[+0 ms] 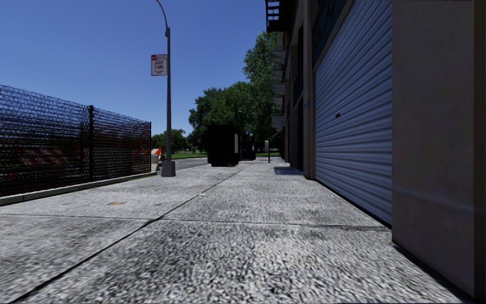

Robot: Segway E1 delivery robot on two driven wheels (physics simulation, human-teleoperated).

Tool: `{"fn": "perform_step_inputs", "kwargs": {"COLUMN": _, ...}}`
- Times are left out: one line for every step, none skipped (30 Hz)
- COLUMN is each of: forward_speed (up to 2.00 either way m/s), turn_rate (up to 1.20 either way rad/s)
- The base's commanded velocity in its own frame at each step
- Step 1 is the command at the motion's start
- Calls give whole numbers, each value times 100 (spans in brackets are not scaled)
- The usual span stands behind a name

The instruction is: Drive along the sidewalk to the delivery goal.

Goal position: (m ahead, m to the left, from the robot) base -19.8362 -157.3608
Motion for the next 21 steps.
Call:
{"fn": "perform_step_inputs", "kwargs": {"forward_speed": 200, "turn_rate": 0}}
{"fn": "perform_step_inputs", "kwargs": {"forward_speed": 200, "turn_rate": 0}}
{"fn": "perform_step_inputs", "kwargs": {"forward_speed": 200, "turn_rate": 0}}
{"fn": "perform_step_inputs", "kwargs": {"forward_speed": 200, "turn_rate": 0}}
{"fn": "perform_step_inputs", "kwargs": {"forward_speed": 200, "turn_rate": 0}}
{"fn": "perform_step_inputs", "kwargs": {"forward_speed": 200, "turn_rate": 0}}
{"fn": "perform_step_inputs", "kwargs": {"forward_speed": 200, "turn_rate": 0}}
{"fn": "perform_step_inputs", "kwargs": {"forward_speed": 200, "turn_rate": 0}}
{"fn": "perform_step_inputs", "kwargs": {"forward_speed": 200, "turn_rate": 0}}
{"fn": "perform_step_inputs", "kwargs": {"forward_speed": 200, "turn_rate": 0}}
{"fn": "perform_step_inputs", "kwargs": {"forward_speed": 200, "turn_rate": 0}}
{"fn": "perform_step_inputs", "kwargs": {"forward_speed": 200, "turn_rate": 0}}
{"fn": "perform_step_inputs", "kwargs": {"forward_speed": 200, "turn_rate": 0}}
{"fn": "perform_step_inputs", "kwargs": {"forward_speed": 200, "turn_rate": 0}}
{"fn": "perform_step_inputs", "kwargs": {"forward_speed": 200, "turn_rate": 0}}
{"fn": "perform_step_inputs", "kwargs": {"forward_speed": 200, "turn_rate": 0}}
{"fn": "perform_step_inputs", "kwargs": {"forward_speed": 200, "turn_rate": 0}}
{"fn": "perform_step_inputs", "kwargs": {"forward_speed": 200, "turn_rate": 0}}
{"fn": "perform_step_inputs", "kwargs": {"forward_speed": 200, "turn_rate": 0}}
{"fn": "perform_step_inputs", "kwargs": {"forward_speed": 200, "turn_rate": 0}}
{"fn": "perform_step_inputs", "kwargs": {"forward_speed": 200, "turn_rate": 0}}
